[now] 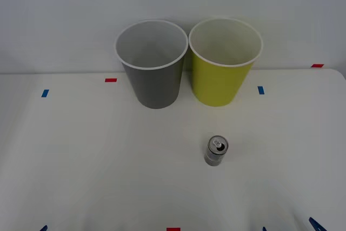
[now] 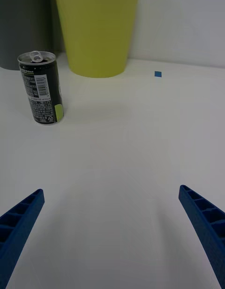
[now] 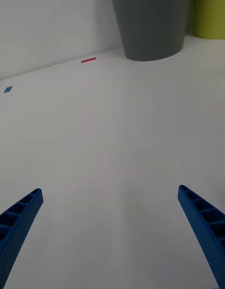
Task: Put cans in the gray bin and PET bottles in the light green bin.
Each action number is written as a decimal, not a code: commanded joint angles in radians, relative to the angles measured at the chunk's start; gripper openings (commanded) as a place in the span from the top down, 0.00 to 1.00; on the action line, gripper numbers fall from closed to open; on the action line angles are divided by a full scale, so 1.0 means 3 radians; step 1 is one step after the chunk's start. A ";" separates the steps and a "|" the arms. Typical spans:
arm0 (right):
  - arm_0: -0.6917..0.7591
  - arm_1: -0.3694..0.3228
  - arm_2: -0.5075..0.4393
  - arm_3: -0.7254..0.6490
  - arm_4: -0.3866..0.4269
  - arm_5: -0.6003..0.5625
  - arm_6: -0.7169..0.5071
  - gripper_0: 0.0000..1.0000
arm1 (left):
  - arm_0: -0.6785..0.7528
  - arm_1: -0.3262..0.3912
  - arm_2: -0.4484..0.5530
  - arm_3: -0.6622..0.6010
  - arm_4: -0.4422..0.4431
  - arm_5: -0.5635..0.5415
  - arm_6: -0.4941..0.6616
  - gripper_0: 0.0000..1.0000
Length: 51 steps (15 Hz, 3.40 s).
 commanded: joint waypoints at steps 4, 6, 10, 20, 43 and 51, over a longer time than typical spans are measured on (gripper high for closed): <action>0.0000 0.0000 0.0000 0.0000 0.0000 0.0000 0.0000 0.00 | 0.0000 0.0000 0.0000 0.0000 0.0000 0.0000 0.0000 0.00; 0.0000 0.0000 0.0000 0.0000 0.0000 0.0000 0.0000 0.00 | 0.0000 0.0000 0.0000 0.0000 0.0000 0.0000 0.0000 0.00; -0.0036 0.0066 -0.0005 0.0128 0.0000 0.0066 0.0000 0.00 | 0.0000 0.0000 0.0000 0.0000 0.0000 0.0000 0.0000 0.00; -0.0496 -0.0046 0.0409 0.0394 0.0061 -0.0501 -0.0005 0.00 | 0.0000 0.0000 0.0000 0.0000 0.0000 0.0000 0.0000 0.00; -0.2102 0.0864 0.0440 0.1171 0.0066 0.0082 0.0015 0.00 | 0.0000 0.0000 0.0000 0.0000 0.0000 0.0000 0.0000 0.00; -0.2296 0.0956 0.0348 0.1171 0.0056 0.0297 0.0036 0.00 | 0.0000 0.0000 0.0000 0.0000 0.0000 0.0000 0.0000 0.00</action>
